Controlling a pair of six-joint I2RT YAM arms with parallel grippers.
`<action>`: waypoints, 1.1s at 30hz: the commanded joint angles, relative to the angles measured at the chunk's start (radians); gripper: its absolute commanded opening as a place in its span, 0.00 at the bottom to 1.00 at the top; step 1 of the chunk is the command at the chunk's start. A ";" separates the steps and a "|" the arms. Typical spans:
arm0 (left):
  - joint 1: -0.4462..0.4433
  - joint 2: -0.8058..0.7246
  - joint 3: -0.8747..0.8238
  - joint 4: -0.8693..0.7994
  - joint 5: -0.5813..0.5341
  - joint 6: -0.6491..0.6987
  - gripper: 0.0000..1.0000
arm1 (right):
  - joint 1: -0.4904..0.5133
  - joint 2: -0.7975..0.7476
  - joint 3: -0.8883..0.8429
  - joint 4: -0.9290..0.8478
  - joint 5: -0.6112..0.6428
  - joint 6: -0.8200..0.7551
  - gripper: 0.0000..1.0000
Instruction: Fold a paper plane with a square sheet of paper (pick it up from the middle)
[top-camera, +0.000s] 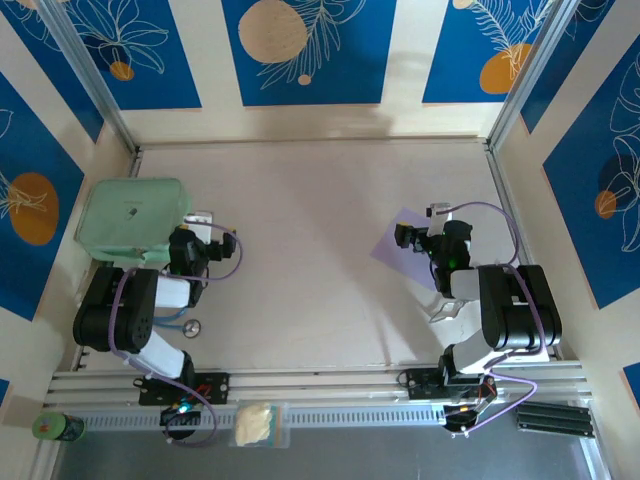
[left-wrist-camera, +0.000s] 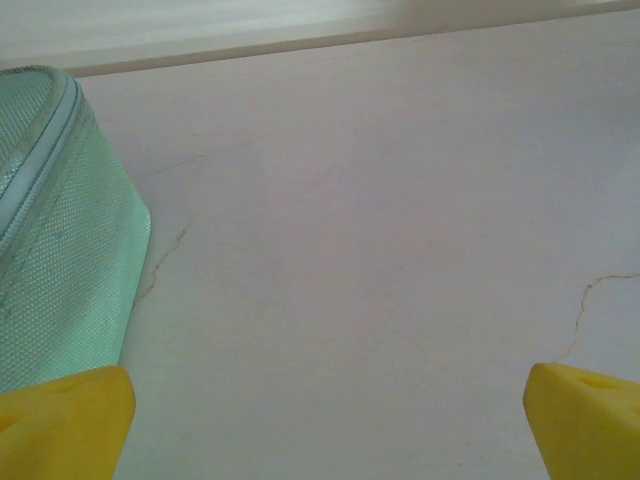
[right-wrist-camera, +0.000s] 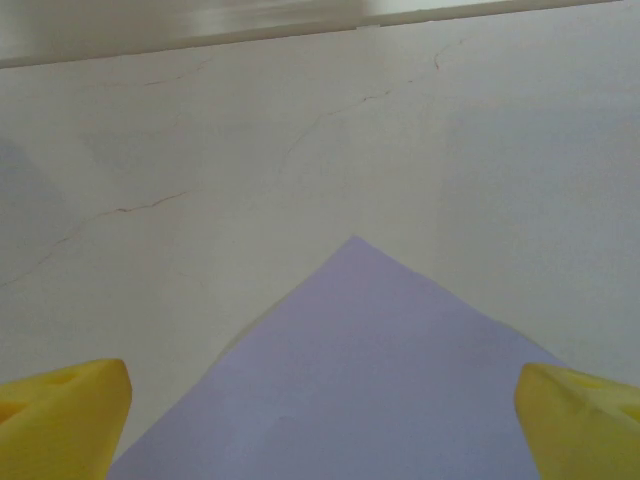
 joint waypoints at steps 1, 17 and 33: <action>0.006 0.003 0.007 0.019 0.006 0.011 0.99 | -0.005 0.001 0.020 -0.003 -0.017 -0.012 0.99; 0.006 0.003 0.006 0.017 0.007 0.009 0.99 | -0.005 0.001 0.020 -0.001 -0.016 -0.012 0.99; 0.007 0.000 -0.007 0.042 0.013 0.012 0.99 | -0.004 -0.005 0.014 0.010 -0.017 -0.014 0.99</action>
